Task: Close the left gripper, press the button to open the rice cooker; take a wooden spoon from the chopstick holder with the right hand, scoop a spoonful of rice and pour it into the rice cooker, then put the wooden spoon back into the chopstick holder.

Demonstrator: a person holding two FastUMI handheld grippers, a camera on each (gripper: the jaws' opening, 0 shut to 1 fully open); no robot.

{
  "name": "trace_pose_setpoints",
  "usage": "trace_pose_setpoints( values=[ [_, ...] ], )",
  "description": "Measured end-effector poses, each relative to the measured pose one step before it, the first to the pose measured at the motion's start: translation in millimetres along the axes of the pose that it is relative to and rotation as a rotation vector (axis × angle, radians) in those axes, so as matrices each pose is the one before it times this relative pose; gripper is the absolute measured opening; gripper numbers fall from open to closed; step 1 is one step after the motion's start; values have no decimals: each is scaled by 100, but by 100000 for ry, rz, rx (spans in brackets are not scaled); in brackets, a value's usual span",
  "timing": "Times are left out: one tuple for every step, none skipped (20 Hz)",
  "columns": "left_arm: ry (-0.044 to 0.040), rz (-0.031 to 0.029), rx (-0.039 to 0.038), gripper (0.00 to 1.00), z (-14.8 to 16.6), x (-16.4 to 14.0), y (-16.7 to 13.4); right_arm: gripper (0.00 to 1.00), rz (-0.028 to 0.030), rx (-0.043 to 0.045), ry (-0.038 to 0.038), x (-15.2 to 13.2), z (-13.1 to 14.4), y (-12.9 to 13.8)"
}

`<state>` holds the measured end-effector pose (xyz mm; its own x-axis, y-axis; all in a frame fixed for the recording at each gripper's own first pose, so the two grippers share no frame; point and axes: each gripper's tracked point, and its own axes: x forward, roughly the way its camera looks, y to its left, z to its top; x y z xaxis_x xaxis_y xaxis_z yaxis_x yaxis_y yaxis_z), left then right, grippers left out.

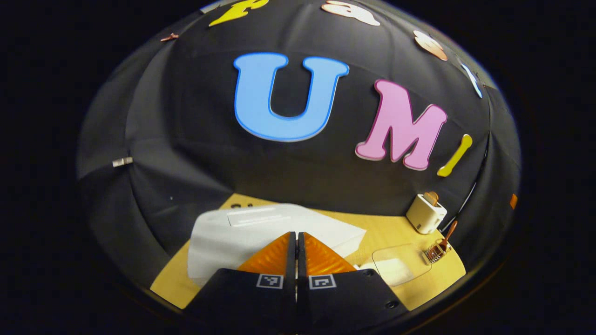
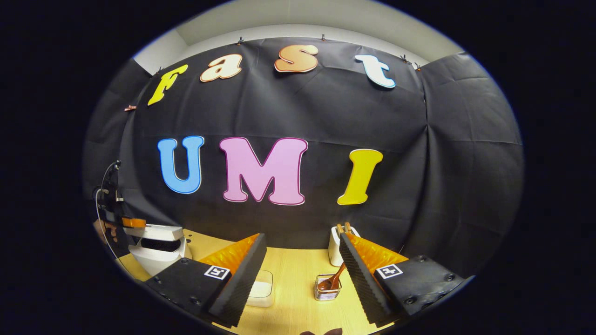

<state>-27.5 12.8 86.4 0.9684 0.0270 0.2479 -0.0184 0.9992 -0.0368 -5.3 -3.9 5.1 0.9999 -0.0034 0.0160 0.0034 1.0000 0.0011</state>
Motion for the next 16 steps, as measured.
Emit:
trace_pose_setpoints(
  values=[
    [-3526,727,964,6,1091,66,190,98,29,7,-350,-81,68,-53],
    [-2201,420,1115,6,1010,127,152,98,20,-56,-131,-112,87,-32],
    [-1068,168,656,6,447,-5,95,98,114,2,-232,-37,49,-31],
    [-223,29,215,6,306,13,113,98,64,-69,95,-96,34,4],
    [-345,131,164,6,224,34,70,98,-12,-47,-123,-113,33,-45],
    [-798,246,518,6,330,-11,35,98,-31,-8,-180,-75,70,-34],
    [-966,398,881,6,229,-30,30,98,-42,-42,-137,-57,66,-103],
    [-775,324,925,6,322,-11,2,98,-37,-153,-28,-50,17,-46],
    [-612,512,573,6,56,-17,119,98,-62,-79,-20,-37,74,-87],
    [-525,360,481,6,302,-73,15,98,-20,102,-102,-20,50,-53],
    [-728,289,520,6,100,-56,75,98,15,177,-101,8,59,-3],
    [-691,338,641,6,262,-68,81,98,122,116,-80,-6,43,7],
    [-923,239,515,6,208,2,48,98,79,-94,14,25,7,6],
    [-715,288,527,6,253,-69,97,98,149,-141,51,21,12,24],
    [-263,263,586,6,40,-11,69,98,137,-78,24,-13,-59,69],
    [-553,285,748,5,234,-94,92,98,136,-9,-40,-18,50,43]
  ],
)
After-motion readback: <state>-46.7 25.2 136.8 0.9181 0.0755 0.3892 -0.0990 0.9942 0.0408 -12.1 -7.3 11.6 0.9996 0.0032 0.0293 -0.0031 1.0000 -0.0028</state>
